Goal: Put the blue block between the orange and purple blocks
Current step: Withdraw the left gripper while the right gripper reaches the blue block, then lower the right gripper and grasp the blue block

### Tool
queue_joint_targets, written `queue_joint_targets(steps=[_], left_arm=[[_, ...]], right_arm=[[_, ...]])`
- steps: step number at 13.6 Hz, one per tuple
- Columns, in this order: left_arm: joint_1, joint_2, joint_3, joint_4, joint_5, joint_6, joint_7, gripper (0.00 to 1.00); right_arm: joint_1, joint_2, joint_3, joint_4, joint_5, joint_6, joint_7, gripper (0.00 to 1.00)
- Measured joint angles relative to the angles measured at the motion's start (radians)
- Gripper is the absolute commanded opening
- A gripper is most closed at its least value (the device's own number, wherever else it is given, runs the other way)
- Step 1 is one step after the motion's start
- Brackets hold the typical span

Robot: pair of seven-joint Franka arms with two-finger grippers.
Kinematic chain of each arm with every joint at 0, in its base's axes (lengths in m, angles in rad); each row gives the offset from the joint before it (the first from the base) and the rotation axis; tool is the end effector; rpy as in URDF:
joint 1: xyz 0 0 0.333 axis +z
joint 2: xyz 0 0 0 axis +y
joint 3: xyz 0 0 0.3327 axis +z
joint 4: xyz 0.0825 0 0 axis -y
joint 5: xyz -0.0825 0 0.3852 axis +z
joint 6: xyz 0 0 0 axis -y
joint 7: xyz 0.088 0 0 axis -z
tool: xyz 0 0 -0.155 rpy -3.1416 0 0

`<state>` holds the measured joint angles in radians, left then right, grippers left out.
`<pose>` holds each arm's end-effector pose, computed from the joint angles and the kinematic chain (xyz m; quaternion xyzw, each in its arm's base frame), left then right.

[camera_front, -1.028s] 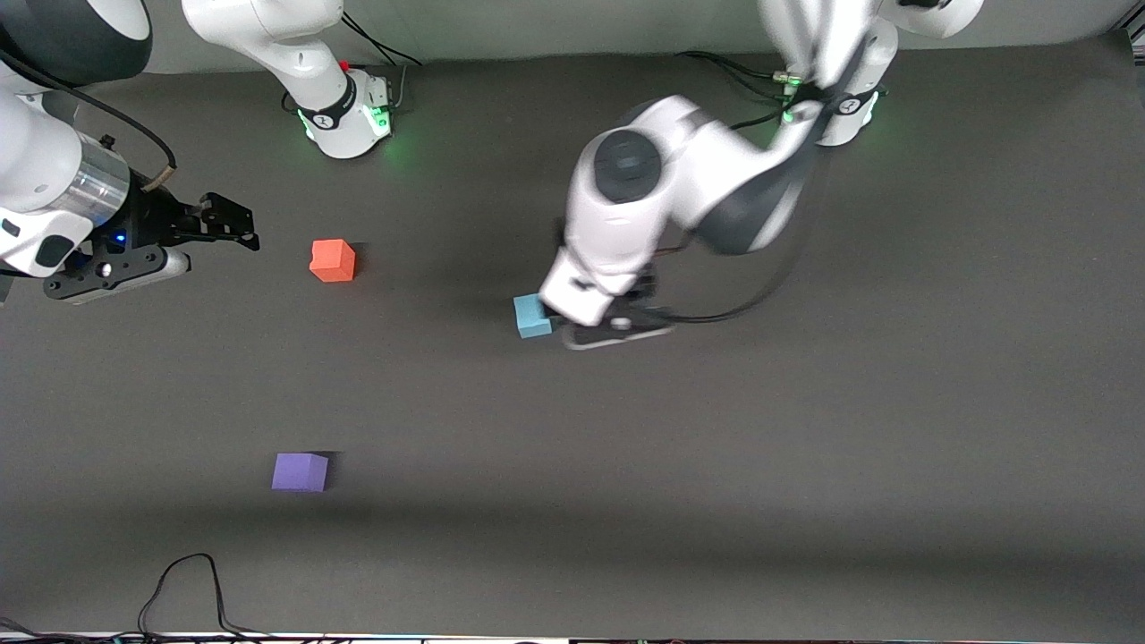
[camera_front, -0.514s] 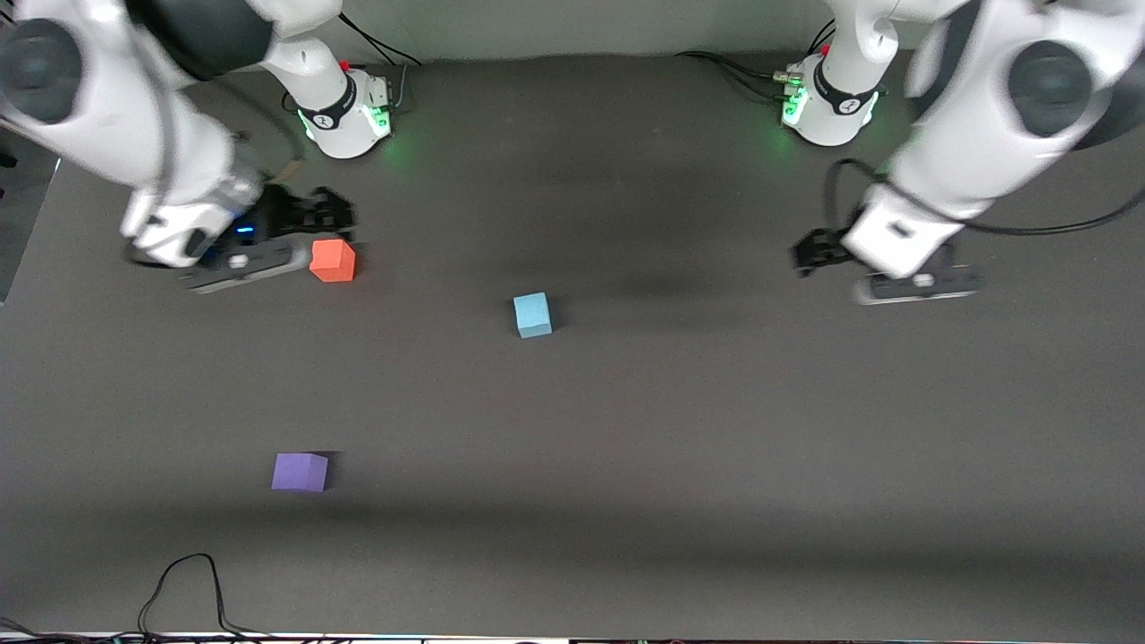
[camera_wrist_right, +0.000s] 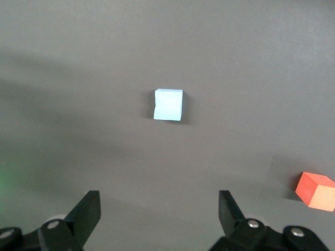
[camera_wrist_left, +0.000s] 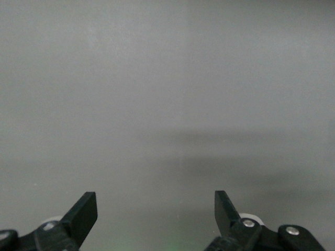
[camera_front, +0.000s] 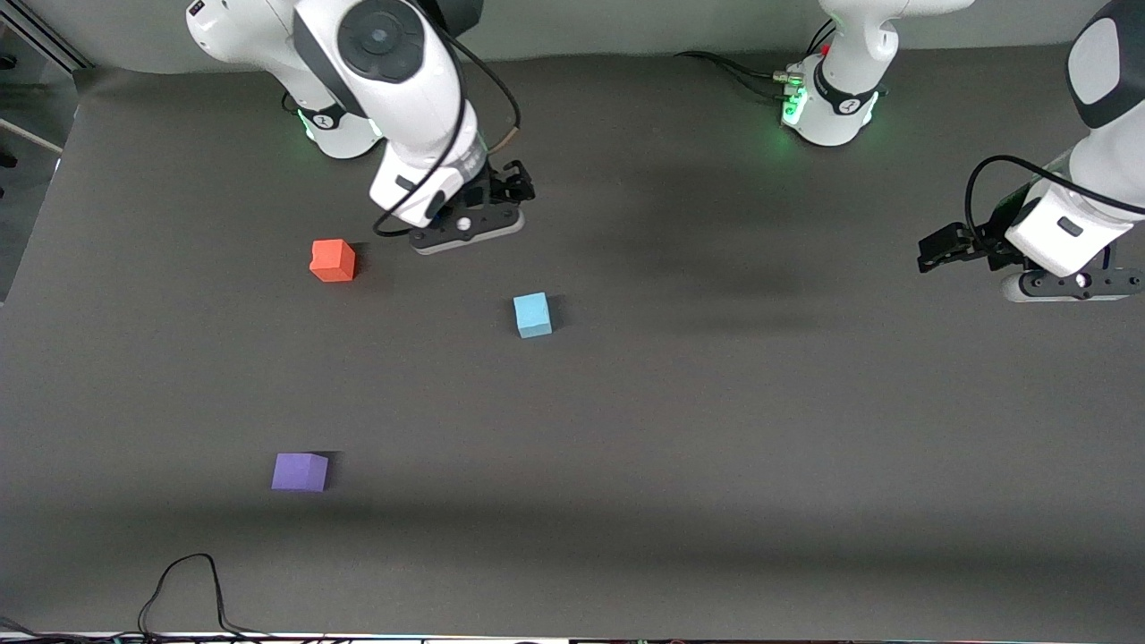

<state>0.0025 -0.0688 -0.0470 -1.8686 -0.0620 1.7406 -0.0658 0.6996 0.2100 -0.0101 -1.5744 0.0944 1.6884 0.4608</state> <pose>0.5311 -0.0327 0.5037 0.9990 0.0169 -0.0311 0.0271 0.4670 0.4032 0.4780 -0.9921 -0.1062 0.0649 0.0121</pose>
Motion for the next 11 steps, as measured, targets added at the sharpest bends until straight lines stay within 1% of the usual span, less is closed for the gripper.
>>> queue_joint_targets(steps=[2,4,8,11], left_arm=[[0.006,0.000,0.001,0.031,0.002,-0.007,0.000,1.00],[0.013,0.007,0.007,0.075,0.002,-0.028,0.001,1.00],[0.014,0.076,0.018,0.216,0.005,-0.145,0.005,1.00],[0.015,0.102,0.019,0.240,0.015,-0.155,0.005,1.00]], right_arm=[[0.002,0.026,0.000,-0.006,0.000,0.020,0.000,1.00],[0.010,0.050,0.000,-0.044,0.000,0.089,0.000,1.00],[0.025,0.073,0.000,-0.206,-0.004,0.299,-0.002,1.00],[0.031,0.105,-0.001,-0.290,-0.021,0.414,-0.002,1.00]])
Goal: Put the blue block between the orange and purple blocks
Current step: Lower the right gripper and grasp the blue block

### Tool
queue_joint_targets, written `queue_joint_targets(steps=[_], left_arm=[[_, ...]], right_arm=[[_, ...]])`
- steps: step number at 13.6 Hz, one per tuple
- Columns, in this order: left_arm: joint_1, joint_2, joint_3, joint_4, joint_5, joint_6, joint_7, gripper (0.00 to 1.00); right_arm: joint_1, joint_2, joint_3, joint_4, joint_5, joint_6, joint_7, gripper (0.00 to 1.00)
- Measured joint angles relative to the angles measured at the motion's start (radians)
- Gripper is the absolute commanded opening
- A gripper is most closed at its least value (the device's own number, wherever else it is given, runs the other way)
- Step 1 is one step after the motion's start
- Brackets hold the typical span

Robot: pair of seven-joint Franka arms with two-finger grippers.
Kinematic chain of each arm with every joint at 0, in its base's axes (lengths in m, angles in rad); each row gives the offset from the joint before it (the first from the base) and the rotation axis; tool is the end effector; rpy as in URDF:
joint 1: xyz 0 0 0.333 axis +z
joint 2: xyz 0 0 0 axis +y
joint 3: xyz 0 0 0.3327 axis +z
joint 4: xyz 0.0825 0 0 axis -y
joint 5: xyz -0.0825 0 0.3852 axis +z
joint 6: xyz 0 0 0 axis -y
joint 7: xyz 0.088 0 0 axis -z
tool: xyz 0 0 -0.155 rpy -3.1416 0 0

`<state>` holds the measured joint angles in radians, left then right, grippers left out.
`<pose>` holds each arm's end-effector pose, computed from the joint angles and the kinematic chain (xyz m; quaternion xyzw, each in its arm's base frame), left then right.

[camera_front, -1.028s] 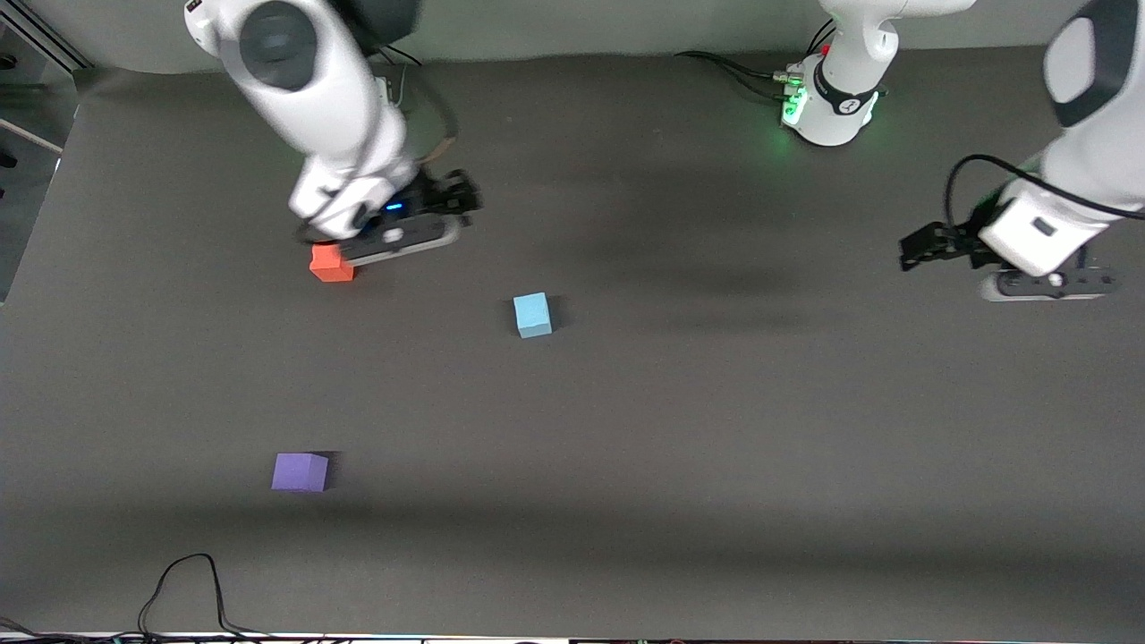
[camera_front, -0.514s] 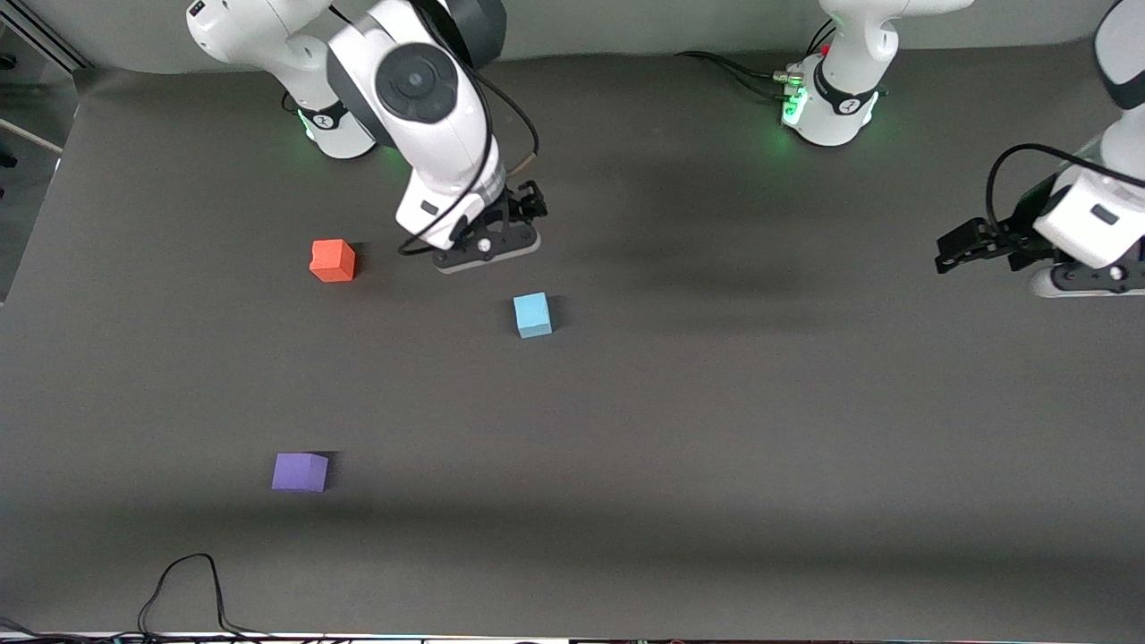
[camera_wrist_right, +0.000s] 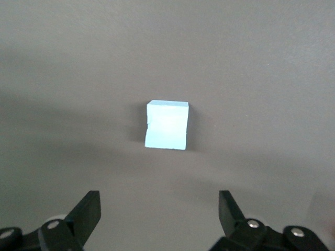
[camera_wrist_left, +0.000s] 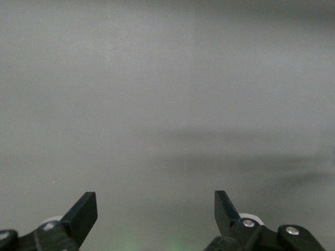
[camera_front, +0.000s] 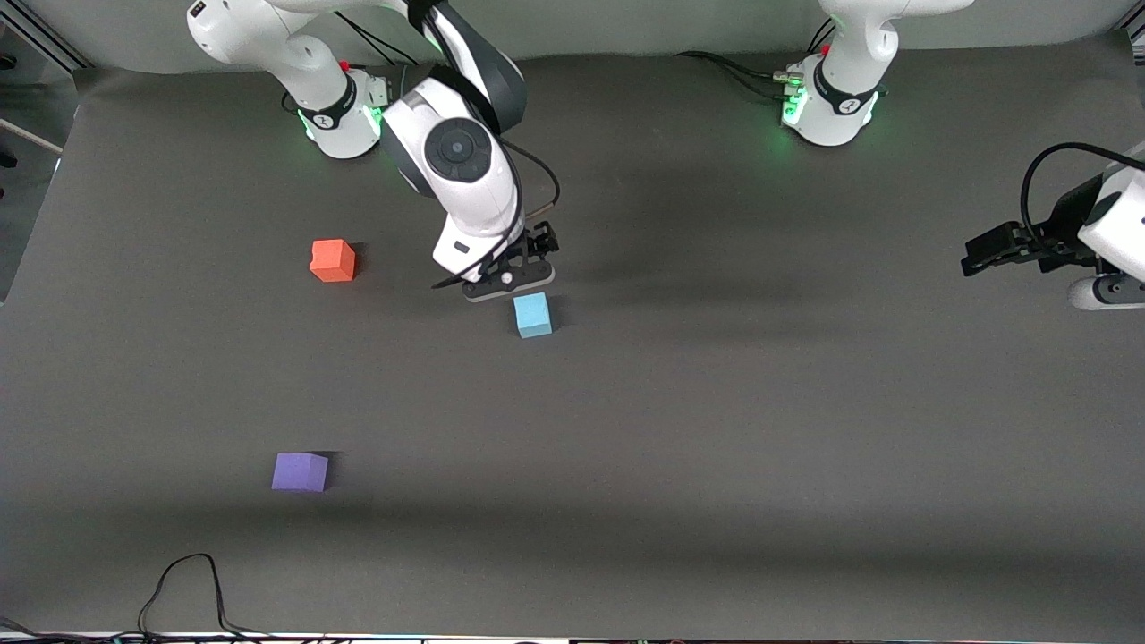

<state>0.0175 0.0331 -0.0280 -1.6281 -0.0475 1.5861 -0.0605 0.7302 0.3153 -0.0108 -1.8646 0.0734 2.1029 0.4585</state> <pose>0.5606 -0.0130 0.5492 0.9987 0.0262 -0.0384 0.0228 0.4624 0.4141 0.3099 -0.9927 -0.1105 0.0482 0.0029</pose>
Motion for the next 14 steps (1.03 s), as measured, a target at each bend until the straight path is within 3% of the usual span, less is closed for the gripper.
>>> queue_joint_targets(steps=[14], left_arm=[[-0.017,0.006,0.020,0.001,0.007,-0.006,0.035,1.00]], right_arm=[[0.000,0.237,-0.014,-0.033,-0.028,0.335,0.000,1.00]])
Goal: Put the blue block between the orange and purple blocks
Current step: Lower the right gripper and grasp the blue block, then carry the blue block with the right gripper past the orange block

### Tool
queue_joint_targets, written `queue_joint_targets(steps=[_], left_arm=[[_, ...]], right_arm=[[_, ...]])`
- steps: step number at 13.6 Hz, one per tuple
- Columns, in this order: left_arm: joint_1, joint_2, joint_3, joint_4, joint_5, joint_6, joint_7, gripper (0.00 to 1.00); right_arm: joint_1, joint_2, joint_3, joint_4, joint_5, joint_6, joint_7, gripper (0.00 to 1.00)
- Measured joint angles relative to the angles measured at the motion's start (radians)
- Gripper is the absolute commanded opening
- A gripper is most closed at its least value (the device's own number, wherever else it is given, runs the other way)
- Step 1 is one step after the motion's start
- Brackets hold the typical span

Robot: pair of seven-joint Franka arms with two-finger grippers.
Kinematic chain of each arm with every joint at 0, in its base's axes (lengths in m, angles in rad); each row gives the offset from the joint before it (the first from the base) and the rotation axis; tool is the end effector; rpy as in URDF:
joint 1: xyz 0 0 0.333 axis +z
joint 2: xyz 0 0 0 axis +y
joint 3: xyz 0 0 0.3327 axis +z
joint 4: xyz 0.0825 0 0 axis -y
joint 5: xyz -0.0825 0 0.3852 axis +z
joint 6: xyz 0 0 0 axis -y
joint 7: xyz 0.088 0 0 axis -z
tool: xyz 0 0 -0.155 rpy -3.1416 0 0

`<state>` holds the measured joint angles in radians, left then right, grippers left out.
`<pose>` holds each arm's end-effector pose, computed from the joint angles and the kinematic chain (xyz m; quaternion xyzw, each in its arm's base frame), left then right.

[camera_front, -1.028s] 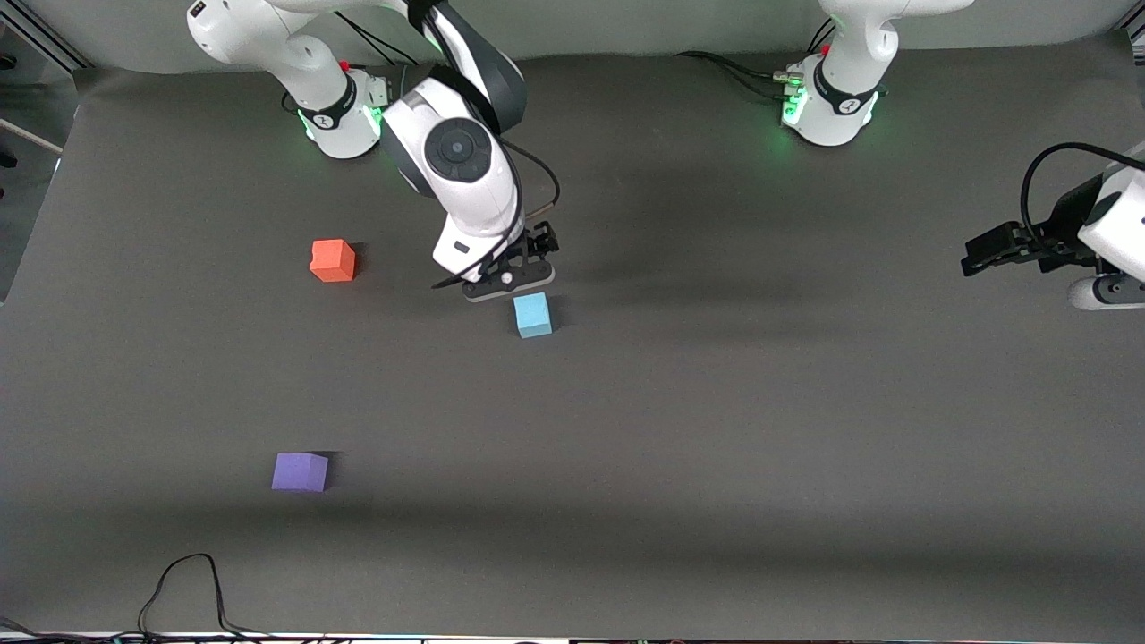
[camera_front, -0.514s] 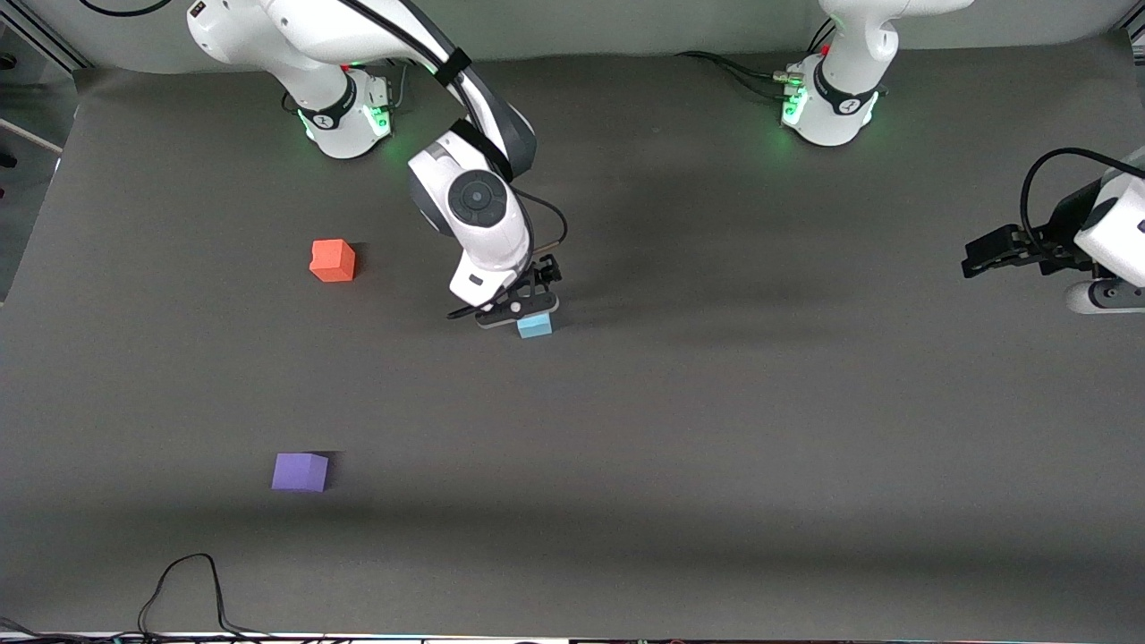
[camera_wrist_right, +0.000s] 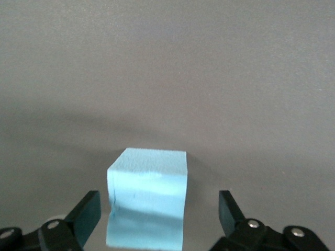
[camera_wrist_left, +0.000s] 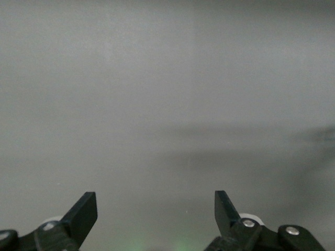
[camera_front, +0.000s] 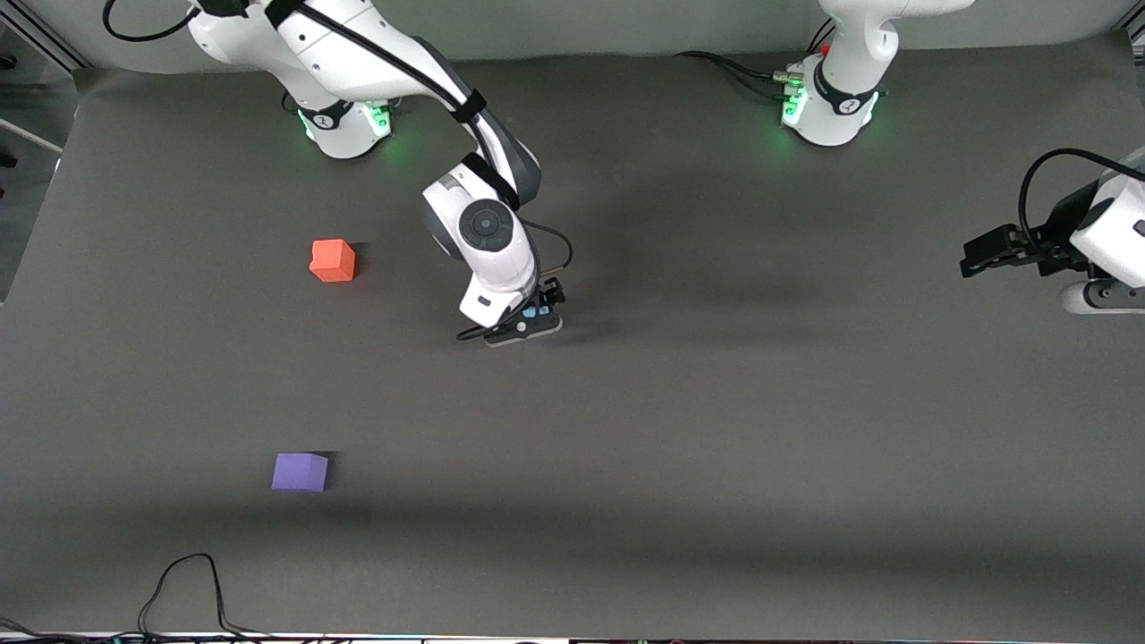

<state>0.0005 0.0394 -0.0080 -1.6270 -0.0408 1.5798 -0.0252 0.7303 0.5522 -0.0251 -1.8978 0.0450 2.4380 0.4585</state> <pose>0.5611 -0.0104 0.5456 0.9988 0.0099 -0.0436 0.0198 0.4863 0.4163 0.1730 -0.9941 -0.1077 0.0092 0.0034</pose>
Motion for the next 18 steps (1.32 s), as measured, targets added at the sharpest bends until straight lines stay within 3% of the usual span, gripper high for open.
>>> queue_joint_targets(steps=[4,10,15,18], left_arm=[[-0.007,0.000,0.003,0.000,0.051,0.000,0.005,1.00],[-0.015,0.000,0.003,0.000,0.063,0.000,0.007,1.00],[-0.015,0.000,0.003,0.000,0.060,0.000,0.008,1.00],[-0.017,0.001,0.003,0.000,0.060,-0.001,0.008,1.00]], right_arm=[[0.000,0.034,-0.004,0.000,0.000,0.046,0.002,0.99],[0.005,0.035,-0.004,0.001,0.000,0.053,0.080,0.36],[0.005,0.029,-0.010,0.006,0.000,0.033,0.110,0.33],[0.003,-0.032,-0.057,0.075,-0.003,-0.169,0.066,0.34]])
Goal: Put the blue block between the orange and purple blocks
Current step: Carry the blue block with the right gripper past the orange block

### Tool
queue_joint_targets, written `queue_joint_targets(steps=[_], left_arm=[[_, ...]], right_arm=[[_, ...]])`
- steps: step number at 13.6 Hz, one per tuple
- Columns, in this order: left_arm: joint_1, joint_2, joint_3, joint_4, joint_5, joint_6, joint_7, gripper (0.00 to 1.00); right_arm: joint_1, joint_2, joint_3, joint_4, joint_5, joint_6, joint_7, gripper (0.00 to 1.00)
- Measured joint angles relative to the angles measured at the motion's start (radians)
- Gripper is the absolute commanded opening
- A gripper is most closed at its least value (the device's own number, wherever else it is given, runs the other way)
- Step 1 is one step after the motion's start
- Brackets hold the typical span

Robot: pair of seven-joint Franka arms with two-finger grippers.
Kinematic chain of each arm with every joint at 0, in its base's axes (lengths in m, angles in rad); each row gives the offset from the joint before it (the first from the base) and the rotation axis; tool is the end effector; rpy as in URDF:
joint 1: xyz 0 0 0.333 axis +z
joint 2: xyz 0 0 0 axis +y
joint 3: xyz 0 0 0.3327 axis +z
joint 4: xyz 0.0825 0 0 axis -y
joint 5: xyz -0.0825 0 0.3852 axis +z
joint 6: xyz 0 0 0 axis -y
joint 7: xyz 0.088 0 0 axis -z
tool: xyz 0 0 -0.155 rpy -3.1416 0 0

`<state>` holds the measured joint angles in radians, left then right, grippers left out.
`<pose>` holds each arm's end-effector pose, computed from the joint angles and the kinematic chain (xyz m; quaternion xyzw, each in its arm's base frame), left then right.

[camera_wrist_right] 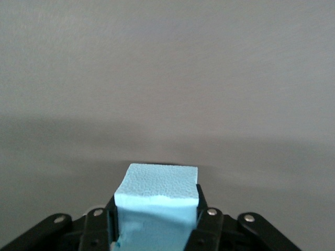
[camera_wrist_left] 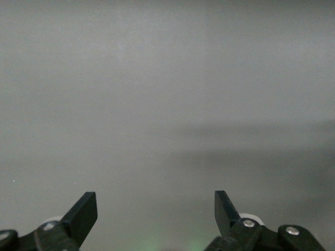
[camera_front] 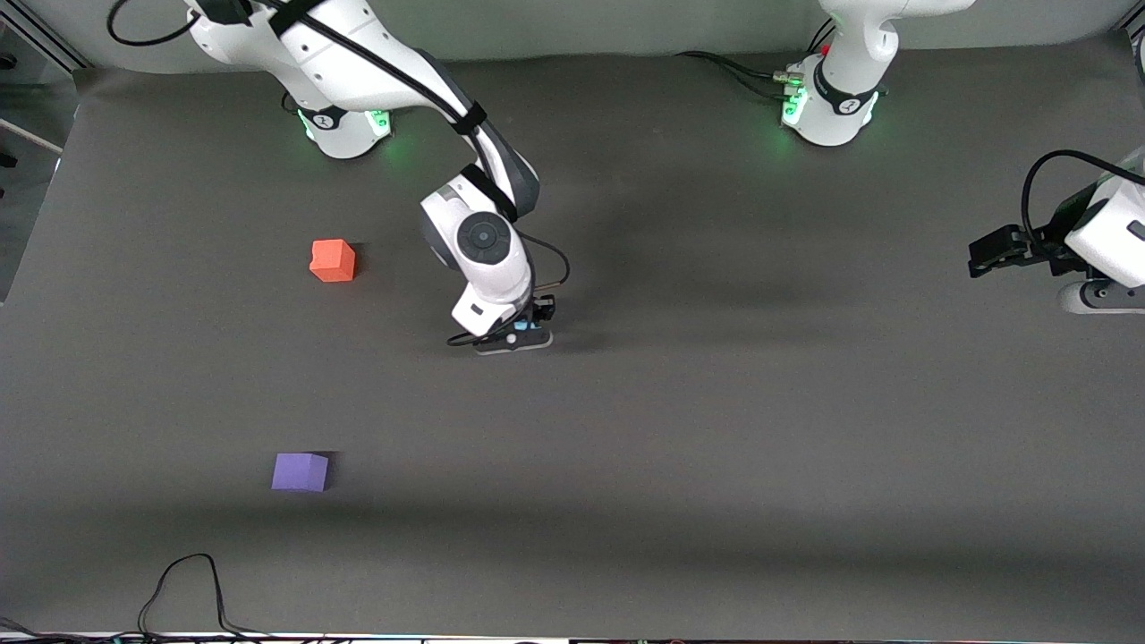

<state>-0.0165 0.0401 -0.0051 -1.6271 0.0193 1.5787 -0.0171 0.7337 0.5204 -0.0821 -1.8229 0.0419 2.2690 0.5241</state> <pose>0.5610 -0.0091 0.5450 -0.9990 0.0028 0.0440 0.0104 0.5116 0.3960 0.2107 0.9979 0.0543 -0.0272 0.0242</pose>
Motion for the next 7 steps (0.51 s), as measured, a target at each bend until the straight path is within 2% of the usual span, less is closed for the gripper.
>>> queue_joint_targets(steps=[5,7], left_arm=[[0.000,0.000,0.000,0.001,0.000,0.002,0.000,1.00],[0.000,0.000,0.002,0.001,0.000,0.004,0.000,1.00]], right_arm=[[-0.004,-0.256,-0.082,0.179,0.000,-0.436,-0.062,0.34],[-0.007,-0.311,-0.107,0.279,0.002,-0.577,-0.071,0.34]])
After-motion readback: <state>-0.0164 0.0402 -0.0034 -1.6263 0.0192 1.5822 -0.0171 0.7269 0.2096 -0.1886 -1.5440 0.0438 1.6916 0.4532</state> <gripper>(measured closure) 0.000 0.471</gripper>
